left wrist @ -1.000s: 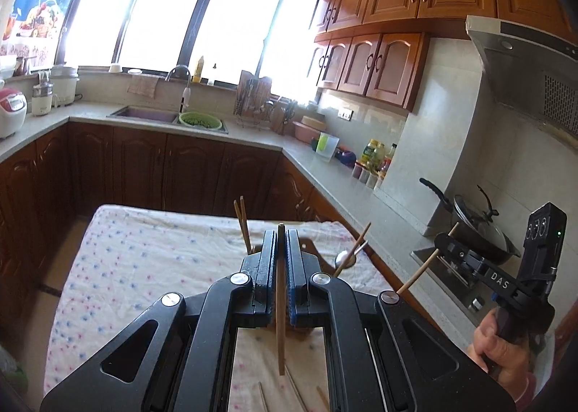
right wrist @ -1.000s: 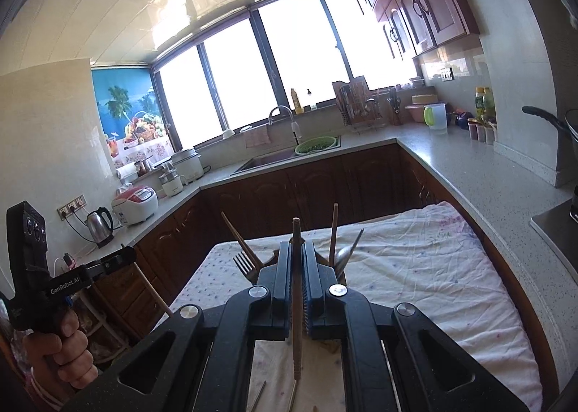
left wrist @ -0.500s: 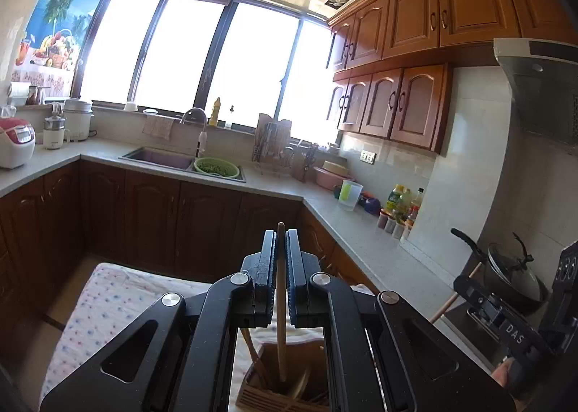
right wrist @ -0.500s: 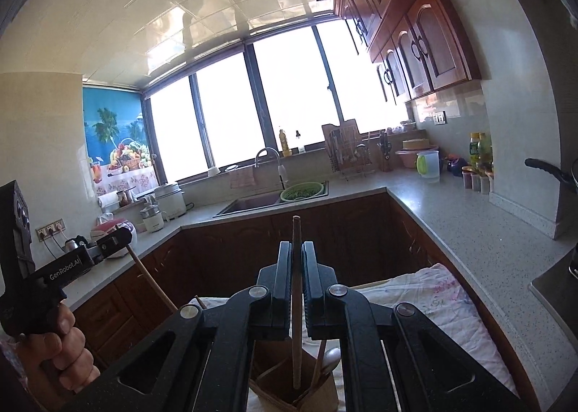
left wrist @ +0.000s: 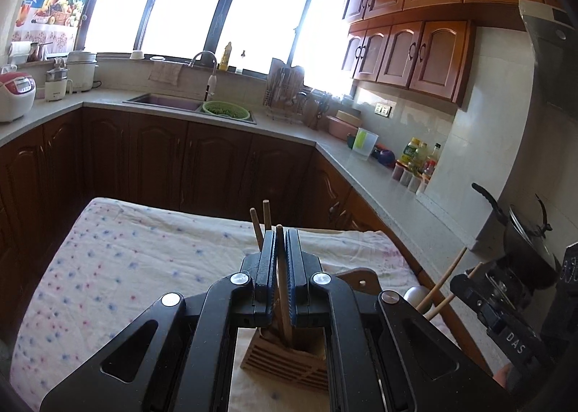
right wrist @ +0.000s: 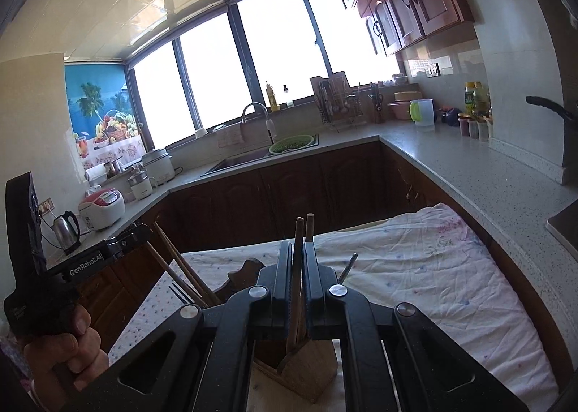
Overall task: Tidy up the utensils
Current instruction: 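Lower both chopsticks into the wooden holder and open both grippers, then move both open grippers back to the remaining chopsticks on the cloth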
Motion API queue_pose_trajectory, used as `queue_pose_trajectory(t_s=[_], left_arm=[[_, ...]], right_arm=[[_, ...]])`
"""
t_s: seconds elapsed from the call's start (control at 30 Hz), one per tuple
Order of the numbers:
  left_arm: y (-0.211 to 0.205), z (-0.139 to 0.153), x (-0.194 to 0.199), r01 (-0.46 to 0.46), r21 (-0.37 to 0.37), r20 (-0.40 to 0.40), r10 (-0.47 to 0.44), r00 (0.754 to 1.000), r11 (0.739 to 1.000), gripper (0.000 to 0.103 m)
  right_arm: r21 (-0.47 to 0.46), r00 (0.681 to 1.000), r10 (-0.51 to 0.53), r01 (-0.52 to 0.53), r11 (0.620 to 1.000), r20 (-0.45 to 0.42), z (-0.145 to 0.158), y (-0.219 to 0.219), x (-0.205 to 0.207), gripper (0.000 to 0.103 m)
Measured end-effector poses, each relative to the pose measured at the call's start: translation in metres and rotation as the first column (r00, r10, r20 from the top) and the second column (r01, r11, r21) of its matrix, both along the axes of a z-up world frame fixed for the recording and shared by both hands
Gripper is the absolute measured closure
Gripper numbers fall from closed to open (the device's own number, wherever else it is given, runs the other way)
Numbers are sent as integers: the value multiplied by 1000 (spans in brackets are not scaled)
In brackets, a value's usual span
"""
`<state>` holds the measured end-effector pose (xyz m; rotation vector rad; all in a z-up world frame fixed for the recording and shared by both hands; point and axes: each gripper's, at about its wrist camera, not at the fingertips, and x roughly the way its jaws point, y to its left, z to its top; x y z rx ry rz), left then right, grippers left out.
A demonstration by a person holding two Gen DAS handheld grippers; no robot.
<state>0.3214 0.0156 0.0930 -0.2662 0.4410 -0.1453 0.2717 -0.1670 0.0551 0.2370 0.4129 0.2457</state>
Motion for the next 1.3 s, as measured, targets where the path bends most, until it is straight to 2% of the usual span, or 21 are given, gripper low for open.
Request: queue_pose_trajectory(t_s=[0.1,0.4,0.47,0.53,0.57,0.6,0.63,0.7,0.73,0.77,0.83,1.03,1.3], left_arm=[[-4,-4,-1,8,12,-5,-8,1000,1000,98],[-4,0,1,26,4,-25,-26,999,1000,98],[-4,2,0,39,-2,-27,-39,999,999,93],[-3,5,-4,34,5,-21,-33,999,999,75],[-2,7,-6,32,0,-15,-32,999,1000,69],[0,9,-10,27,-6,-7,-27,1000,1000,58],[2,12,-14,21,-13,4,-21,1000,1000,51],[6,16,-22,16,-27,24,-15,1000,999,43],[8,18,-26,12,-30,28,-11,1000,999,37],[10,19,-30,4,-30,30,-3,1000,1000,33],[14,20,-40,-14,-27,38,15,999,1000,21],[23,6,-75,-46,-13,14,46,999,999,16],[32,-35,-115,-70,-35,-100,67,993,997,16]], right_arm=[[-16,999,9,-10,1000,-38,-10,5,4,97],[-6,999,3,-3,1000,-46,-9,2,5,96],[2,999,1,-1,1000,-51,-9,0,5,92],[18,999,4,-4,1000,-48,-7,-2,4,89],[23,999,2,-1,1000,-41,-5,-4,2,83],[28,999,0,1,1000,-32,-3,-6,0,78],[37,1000,0,1,999,-20,0,-7,-3,69],[51,1000,-5,4,999,6,7,-11,-10,59],[61,1000,-4,3,998,18,11,-13,-13,46],[73,1000,-5,3,997,27,14,-15,-17,24],[100,998,-9,3,995,56,19,-20,-27,4],[90,995,-24,15,996,102,23,-27,-61,2],[63,999,-17,15,998,34,-5,-32,-97,2]])
